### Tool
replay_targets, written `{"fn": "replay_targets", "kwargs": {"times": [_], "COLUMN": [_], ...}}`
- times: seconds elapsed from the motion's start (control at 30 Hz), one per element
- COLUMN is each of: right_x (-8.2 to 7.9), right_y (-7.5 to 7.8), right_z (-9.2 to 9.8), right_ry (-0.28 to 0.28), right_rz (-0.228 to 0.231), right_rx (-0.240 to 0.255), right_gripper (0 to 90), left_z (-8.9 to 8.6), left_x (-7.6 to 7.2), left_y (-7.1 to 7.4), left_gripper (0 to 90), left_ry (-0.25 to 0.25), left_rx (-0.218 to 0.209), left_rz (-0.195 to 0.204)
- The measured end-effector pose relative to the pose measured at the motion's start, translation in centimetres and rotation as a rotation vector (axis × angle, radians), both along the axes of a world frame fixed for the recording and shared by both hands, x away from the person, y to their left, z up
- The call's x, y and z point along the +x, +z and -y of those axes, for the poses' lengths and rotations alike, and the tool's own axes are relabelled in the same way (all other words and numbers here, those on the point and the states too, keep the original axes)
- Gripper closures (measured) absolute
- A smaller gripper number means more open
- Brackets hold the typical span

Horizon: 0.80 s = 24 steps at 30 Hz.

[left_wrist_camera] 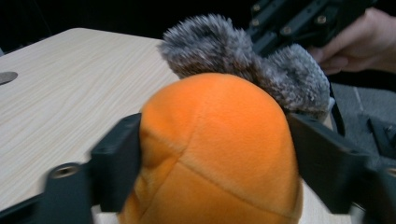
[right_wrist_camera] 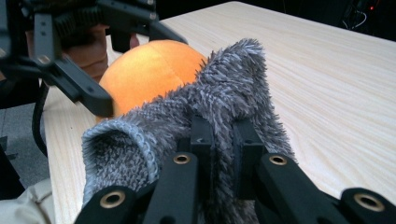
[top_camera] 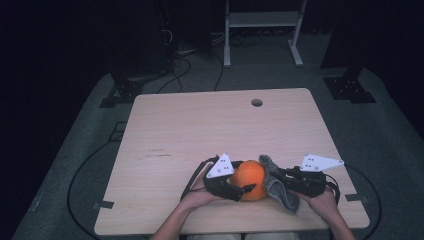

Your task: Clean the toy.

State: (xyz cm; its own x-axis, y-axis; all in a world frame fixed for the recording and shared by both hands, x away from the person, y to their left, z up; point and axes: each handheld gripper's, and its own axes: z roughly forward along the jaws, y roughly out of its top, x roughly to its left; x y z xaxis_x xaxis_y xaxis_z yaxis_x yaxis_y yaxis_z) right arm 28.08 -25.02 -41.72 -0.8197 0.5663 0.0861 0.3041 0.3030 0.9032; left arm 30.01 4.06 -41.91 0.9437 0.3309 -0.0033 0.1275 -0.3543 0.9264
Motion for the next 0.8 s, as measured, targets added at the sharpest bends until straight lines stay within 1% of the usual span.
{"fn": "replay_targets", "kwargs": {"times": [0.07, 0.13, 0.17, 0.2, 0.27, 0.3, 0.33, 0.37, 0.4, 0.43, 0.47, 0.5, 0.53, 0.57, 0.6, 0.63, 0.67, 0.7, 0.73, 0.77, 0.8], "right_x": [0.0, 0.1, 0.2, 0.2, 0.3, 0.3, 0.4, 0.5, 0.6, 0.5, 0.4, 0.1, -0.3, -0.5, -0.8, -1.1, -1.2, -1.3, -1.2, -1.0, -0.7], "right_y": [-0.2, -0.4, -0.4, -0.5, -0.6, -0.7, -0.8, -0.8, -0.8, -0.5, -0.1, 0.6, 1.5, 1.9, 2.5, 2.9, 3.0, 2.8, 2.5, 1.9, 1.4], "right_z": [0.0, 0.2, 0.2, 0.3, 0.4, 0.5, 0.7, 0.9, 1.1, 1.3, 1.5, 1.6, 1.6, 1.4, 1.0, 0.4, -0.2, -0.8, -1.3, -1.5, -1.4], "right_ry": [-0.005, -0.01, -0.013, -0.016, -0.025, -0.03, -0.039, -0.051, -0.065, -0.078, -0.078, -0.072, -0.055, -0.033, -0.005, 0.009, 0.02, 0.028, 0.026, 0.021, 0.017], "right_rz": [-0.001, -0.006, -0.009, -0.011, -0.015, -0.013, -0.015, -0.021, -0.022, -0.017, -0.001, 0.017, 0.042, 0.055, 0.074, 0.087, 0.099, 0.098, 0.095, 0.092, 0.074], "right_rx": [-0.008, -0.005, -0.004, -0.003, -0.012, -0.023, -0.033, -0.038, -0.047, -0.047, -0.029, 0.001, 0.05, 0.079, 0.099, 0.085, 0.054, 0.021, -0.014, -0.038, -0.033], "right_gripper": [81.0, 80.9, 80.9, 81.0, 80.9, 80.9, 80.9, 80.9, 80.9, 80.9, 80.9, 80.9, 80.9, 80.9, 80.9, 80.9, 80.9, 80.9, 80.9, 80.8, 80.9], "left_z": [-0.4, -0.6, -0.7, -0.7, -0.6, -0.6, -0.6, -0.5, -0.5, -0.5, -0.6, -0.7, -0.6, -0.6, -0.5, -0.5, -0.4, -0.3, -0.3, -0.1, -0.1], "left_x": [0.4, 0.8, 0.9, 1.1, 1.1, 1.0, 0.8, 0.7, 0.6, 0.5, 0.4, 0.3, 0.3, 0.3, 0.2, 0.2, 0.1, 0.1, 0.0, -0.2, -0.2], "left_y": [-0.1, -0.5, -0.7, -1.0, -1.5, -1.5, -1.5, -1.3, -1.1, -0.7, -0.3, 0.1, 0.2, 0.4, 0.4, 0.3, 0.3, 0.4, 0.5, 0.6, 0.5], "left_gripper": [13.5, 9.8, 9.1, 8.8, 9.9, 12.8, 18.7, 24.8, 29.1, 31.6, 33.0, 33.8, 34.2, 34.5, 34.7, 34.8, 34.8, 34.8, 34.8, 34.8, 34.8], "left_ry": [-0.017, -0.022, -0.031, -0.033, -0.044, -0.044, -0.037, -0.033, -0.02, -0.011, -0.006, 0.0, 0.009, 0.014, 0.015, 0.009, 0.006, -0.002, -0.01, -0.005, -0.007], "left_rx": [-0.012, -0.006, -0.003, 0.0, -0.014, -0.015, -0.013, -0.007, -0.006, -0.009, -0.009, 0.0, 0.008, 0.023, 0.034, 0.039, 0.035, 0.03, 0.022, 0.032, 0.039], "left_rz": [-0.023, -0.045, -0.062, -0.066, -0.075, -0.058, -0.032, -0.016, -0.011, -0.006, 0.008, 0.024, 0.02, 0.014, 0.018, 0.018, 0.012, 0.003, -0.005, 0.0, 0.006]}}
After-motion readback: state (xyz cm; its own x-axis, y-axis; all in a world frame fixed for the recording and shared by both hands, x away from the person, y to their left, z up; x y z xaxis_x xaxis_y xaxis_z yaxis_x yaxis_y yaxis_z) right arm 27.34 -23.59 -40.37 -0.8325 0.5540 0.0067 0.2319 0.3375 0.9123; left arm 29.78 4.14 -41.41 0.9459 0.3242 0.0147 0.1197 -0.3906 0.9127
